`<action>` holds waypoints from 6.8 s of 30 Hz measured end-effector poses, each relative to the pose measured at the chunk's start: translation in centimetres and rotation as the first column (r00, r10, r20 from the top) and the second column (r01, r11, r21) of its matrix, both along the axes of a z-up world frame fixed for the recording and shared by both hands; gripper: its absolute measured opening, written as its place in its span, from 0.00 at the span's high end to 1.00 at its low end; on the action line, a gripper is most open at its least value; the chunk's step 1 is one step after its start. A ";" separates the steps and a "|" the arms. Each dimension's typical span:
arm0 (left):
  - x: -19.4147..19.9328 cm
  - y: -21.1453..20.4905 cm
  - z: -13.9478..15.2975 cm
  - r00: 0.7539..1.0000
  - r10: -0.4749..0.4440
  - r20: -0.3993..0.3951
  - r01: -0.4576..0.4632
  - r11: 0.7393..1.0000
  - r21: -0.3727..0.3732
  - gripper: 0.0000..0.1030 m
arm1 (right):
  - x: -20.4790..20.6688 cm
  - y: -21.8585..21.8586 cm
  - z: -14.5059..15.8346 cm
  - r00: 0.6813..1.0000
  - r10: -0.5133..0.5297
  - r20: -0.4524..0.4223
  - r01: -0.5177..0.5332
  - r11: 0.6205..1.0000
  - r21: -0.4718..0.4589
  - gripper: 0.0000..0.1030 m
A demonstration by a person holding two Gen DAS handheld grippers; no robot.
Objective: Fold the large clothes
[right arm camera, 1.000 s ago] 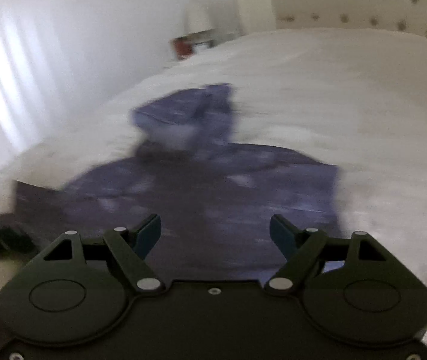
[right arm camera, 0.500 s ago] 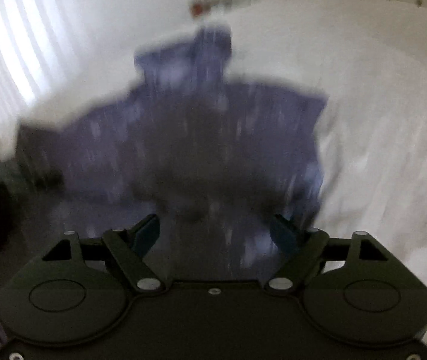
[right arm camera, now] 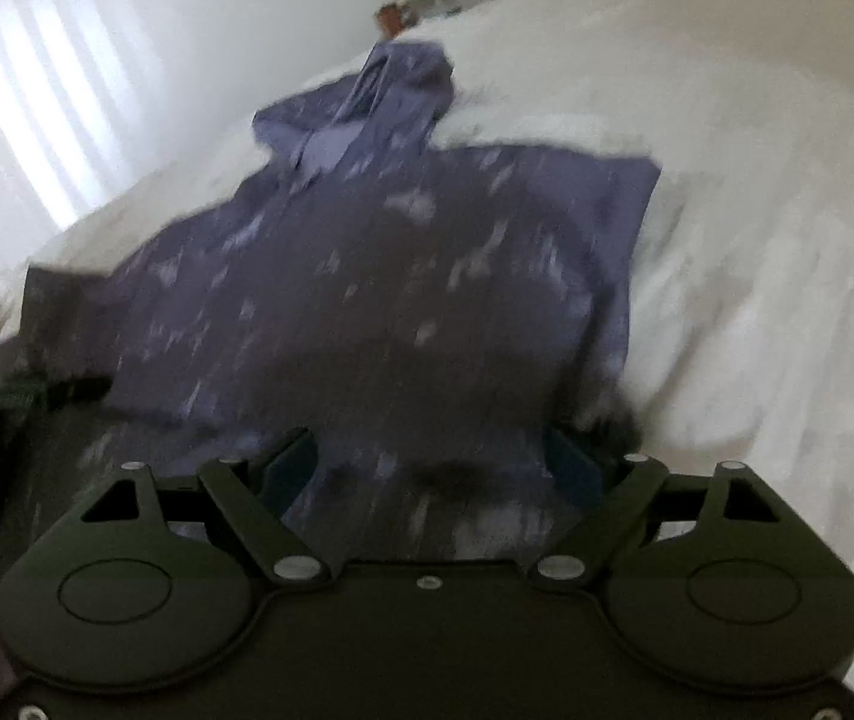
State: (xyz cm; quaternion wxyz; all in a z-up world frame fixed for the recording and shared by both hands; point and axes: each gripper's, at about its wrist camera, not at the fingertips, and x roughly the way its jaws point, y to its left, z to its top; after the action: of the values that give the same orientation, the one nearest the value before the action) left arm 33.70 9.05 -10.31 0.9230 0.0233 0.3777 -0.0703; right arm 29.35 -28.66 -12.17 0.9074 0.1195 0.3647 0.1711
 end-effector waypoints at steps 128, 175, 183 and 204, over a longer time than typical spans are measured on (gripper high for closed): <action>1.2 -17.4 6.5 0.958 -0.287 0.023 0.287 0.947 -0.143 0.25 | -11.3 3.3 0.5 0.991 -0.129 0.042 0.123 0.985 0.120 0.01; -0.9 3.7 1.5 0.997 0.053 0.056 -0.050 0.997 -0.050 0.00 | -0.5 1.5 3.1 0.971 -0.234 0.052 0.223 0.962 0.159 0.04; -1.5 3.5 3.5 0.997 0.038 0.074 -0.035 0.998 -0.050 0.00 | 1.0 3.5 2.6 0.983 -0.175 0.052 0.176 0.984 -0.012 0.69; 6.1 -0.5 3.5 0.998 -0.020 0.059 0.024 0.998 -0.063 0.00 | 5.8 2.2 7.7 0.982 -0.152 0.114 0.153 0.988 0.004 0.23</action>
State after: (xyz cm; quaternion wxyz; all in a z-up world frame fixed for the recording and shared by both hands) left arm 39.78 8.51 -6.82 0.9330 0.0000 0.3479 -0.0919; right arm 35.10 -26.41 -4.45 0.9374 0.1350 0.3027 0.1066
